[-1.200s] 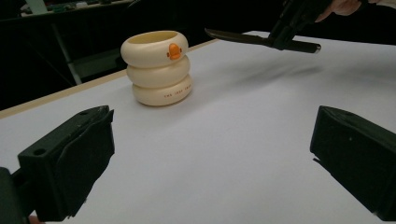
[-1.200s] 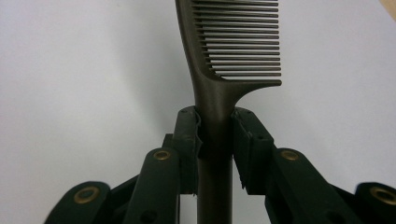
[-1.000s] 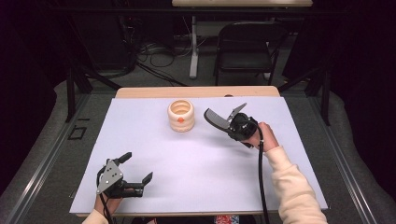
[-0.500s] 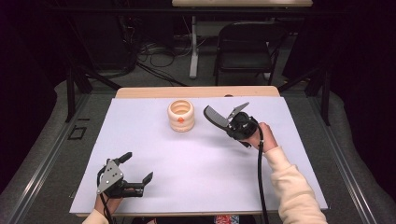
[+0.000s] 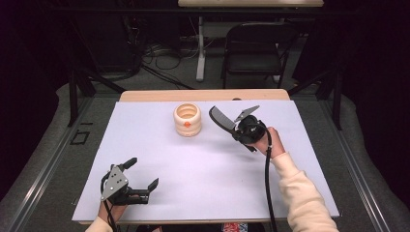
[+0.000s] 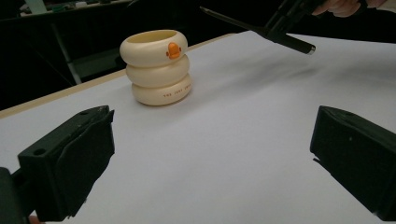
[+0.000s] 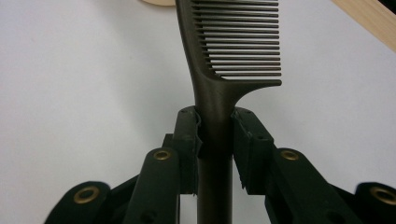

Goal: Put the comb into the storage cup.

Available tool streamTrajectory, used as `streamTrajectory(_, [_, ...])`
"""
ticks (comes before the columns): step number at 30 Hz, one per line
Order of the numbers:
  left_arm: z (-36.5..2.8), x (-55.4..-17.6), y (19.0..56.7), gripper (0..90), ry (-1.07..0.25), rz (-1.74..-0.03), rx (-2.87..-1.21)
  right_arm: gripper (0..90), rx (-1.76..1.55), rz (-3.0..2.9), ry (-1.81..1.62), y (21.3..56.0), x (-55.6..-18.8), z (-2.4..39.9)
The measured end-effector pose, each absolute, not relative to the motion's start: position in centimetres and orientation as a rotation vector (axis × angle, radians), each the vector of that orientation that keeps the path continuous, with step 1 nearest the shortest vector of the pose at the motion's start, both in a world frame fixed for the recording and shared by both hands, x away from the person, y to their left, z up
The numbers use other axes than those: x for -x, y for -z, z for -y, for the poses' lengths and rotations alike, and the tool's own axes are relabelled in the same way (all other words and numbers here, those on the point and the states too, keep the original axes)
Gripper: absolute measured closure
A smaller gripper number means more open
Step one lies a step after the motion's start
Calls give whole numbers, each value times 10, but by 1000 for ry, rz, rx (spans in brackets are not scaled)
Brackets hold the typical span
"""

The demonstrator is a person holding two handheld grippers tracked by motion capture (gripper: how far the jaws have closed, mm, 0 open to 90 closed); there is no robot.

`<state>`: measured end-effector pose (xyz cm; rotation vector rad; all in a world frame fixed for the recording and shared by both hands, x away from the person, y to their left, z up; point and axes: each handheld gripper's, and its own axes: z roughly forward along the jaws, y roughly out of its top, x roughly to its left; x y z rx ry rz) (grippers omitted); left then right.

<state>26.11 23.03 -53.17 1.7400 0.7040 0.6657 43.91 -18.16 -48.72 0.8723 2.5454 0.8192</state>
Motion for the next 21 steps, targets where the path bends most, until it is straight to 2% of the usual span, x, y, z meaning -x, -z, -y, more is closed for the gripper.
streamTrajectory(21, [-230,-261,532,0,-666,-705,-1741,724,-894,-2511,-908,486,-437,176])
